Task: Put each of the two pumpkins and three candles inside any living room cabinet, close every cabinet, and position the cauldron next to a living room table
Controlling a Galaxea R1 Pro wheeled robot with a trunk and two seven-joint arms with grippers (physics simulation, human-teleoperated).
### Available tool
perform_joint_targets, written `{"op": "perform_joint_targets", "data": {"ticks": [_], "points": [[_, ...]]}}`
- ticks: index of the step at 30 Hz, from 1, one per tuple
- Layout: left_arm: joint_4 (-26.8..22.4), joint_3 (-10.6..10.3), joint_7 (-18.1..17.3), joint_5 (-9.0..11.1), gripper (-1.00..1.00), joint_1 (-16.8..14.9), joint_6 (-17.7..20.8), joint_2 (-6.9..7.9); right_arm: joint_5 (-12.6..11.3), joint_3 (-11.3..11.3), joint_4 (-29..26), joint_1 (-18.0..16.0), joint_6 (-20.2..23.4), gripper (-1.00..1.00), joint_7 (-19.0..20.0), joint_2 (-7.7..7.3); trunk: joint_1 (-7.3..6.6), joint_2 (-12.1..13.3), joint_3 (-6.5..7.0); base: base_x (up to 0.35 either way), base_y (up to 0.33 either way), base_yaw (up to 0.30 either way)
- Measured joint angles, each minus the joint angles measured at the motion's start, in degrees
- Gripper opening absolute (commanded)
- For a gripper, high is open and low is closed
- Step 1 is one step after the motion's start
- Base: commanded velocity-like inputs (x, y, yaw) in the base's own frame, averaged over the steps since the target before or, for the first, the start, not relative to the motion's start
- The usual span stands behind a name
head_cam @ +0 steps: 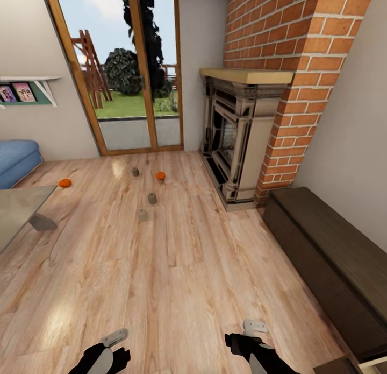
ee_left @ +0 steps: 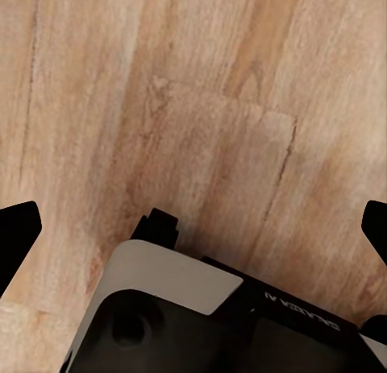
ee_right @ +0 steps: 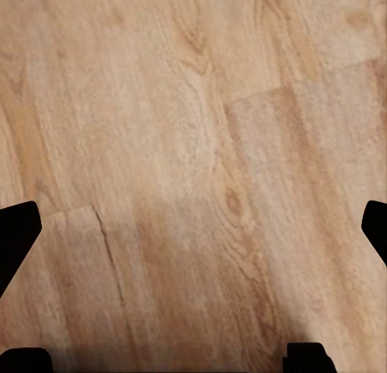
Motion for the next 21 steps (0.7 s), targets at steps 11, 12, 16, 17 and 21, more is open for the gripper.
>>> {"op": "perform_joint_targets", "data": {"ticks": [11,12,16,17,21], "points": [[0.03,-0.07,0.0,-0.07,1.0,0.0,-0.09,-0.16,-0.01,0.0,0.0,0.0,-1.17,1.0,0.0,0.0,2.42,-4.41,-1.05,0.0,0.0,0.068],[0.03,-0.09,0.01,-0.07,1.0,0.0,-0.1,-0.17,-0.01,0.0,0.0,0.0,-1.2,1.0,0.0,0.0,2.64,-4.81,-1.14,0.0,0.0,0.071],[0.03,-0.27,0.01,-0.06,1.0,0.0,-0.46,-0.18,-0.01,0.0,0.0,0.0,-1.23,1.0,0.0,0.0,3.52,-6.42,-1.5,0.0,0.0,0.071],[0.03,-0.31,0.01,-0.06,1.0,0.0,-0.53,-0.18,-0.01,0.0,0.0,0.0,-1.23,1.0,0.0,0.0,3.74,-6.82,-1.59,0.0,0.0,0.071],[0.03,-0.43,0.01,-0.12,1.0,0.0,-0.75,-0.18,-0.01,0.0,0.0,0.0,-1.19,1.0,0.0,-0.01,4.61,-8.43,-1.95,0.0,0.0,0.071]]}}
